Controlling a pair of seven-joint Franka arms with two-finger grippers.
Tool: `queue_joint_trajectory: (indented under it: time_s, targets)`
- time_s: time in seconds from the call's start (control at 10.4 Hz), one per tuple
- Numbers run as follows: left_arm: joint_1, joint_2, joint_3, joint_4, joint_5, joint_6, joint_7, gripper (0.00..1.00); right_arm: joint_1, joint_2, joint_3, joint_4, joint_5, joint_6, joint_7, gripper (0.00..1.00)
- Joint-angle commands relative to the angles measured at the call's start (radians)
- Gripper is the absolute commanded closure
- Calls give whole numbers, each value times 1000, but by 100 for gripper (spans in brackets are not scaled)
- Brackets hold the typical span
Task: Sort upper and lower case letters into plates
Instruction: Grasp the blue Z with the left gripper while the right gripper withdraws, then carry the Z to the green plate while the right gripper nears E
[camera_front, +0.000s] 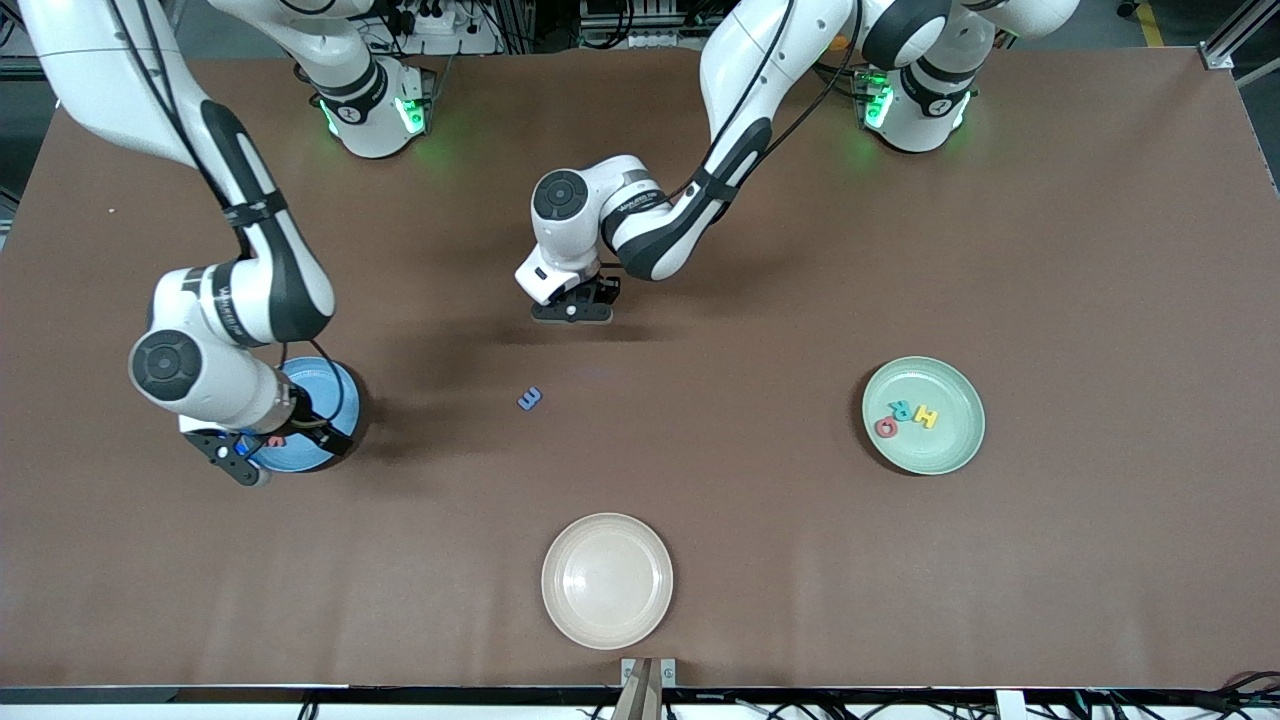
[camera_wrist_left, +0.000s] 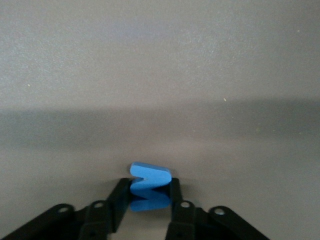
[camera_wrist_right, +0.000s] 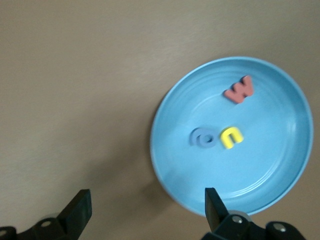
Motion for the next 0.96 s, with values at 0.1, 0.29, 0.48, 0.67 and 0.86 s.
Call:
queue_joint_trajectory:
  time_s: [0.1, 0.29, 0.48, 0.67, 0.86]
  targets:
    - [-10, -10, 17, 13, -7, -46, -4, 100, 53, 37, -1, 41, -1, -7, 119, 0]
    - [46, -111, 19, 4, -5, -155, -1, 100, 78, 59, -1, 62, -1, -1, 173, 0]
    - [178, -241, 14, -2, -10, -255, 159, 100, 127, 93, -1, 100, 1, 2, 261, 0]
    - [320, -340, 8, -5, -21, -348, 268, 100, 185, 108, 3, 108, 5, 7, 393, 0]
    - [501, -418, -15, -29, -22, -471, 481, 100, 249, 143, 4, 110, 40, 78, 502, 0]
